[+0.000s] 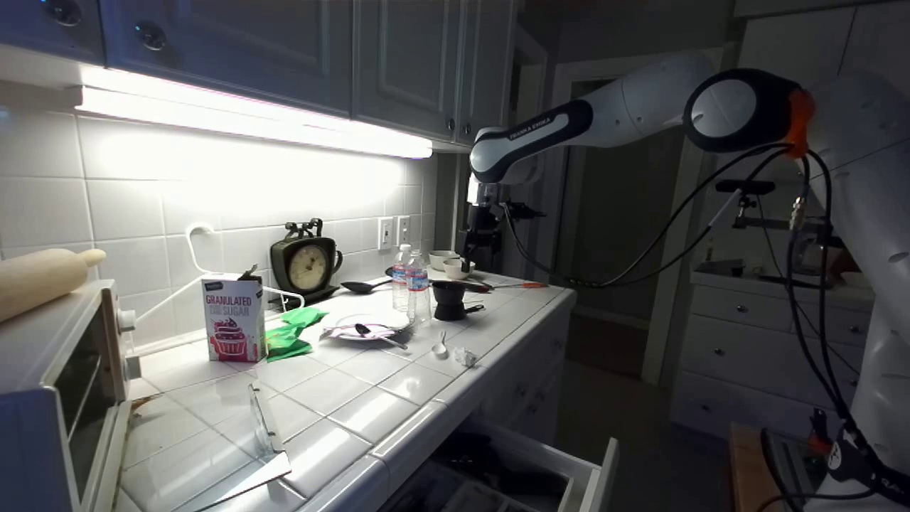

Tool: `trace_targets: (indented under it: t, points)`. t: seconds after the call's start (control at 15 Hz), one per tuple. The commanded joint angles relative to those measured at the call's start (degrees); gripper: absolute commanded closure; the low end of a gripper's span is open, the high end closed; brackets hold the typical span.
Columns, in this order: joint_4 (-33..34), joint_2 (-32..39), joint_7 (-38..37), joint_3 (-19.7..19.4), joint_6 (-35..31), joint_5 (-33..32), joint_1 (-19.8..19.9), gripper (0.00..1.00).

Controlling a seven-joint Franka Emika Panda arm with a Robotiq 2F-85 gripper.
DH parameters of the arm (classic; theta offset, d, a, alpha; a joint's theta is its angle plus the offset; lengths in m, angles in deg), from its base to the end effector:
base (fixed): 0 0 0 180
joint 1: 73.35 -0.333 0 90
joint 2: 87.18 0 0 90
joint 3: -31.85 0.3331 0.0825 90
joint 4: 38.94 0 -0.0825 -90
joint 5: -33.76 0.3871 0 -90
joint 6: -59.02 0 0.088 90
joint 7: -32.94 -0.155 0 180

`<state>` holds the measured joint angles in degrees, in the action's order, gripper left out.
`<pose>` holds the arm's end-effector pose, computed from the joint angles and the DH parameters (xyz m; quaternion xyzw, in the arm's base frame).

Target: Stack the black measuring cups together.

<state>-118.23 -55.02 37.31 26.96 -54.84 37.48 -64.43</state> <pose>0.7149 -0.1577 0.3562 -0.9959 0.0877 -0.0230 0.0038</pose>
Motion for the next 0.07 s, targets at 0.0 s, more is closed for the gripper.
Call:
trace_targets:
  t: [0.0]
  points:
    - [0.14,-0.03,-0.06,0.34,0.20,-0.19,0.31,0.00]
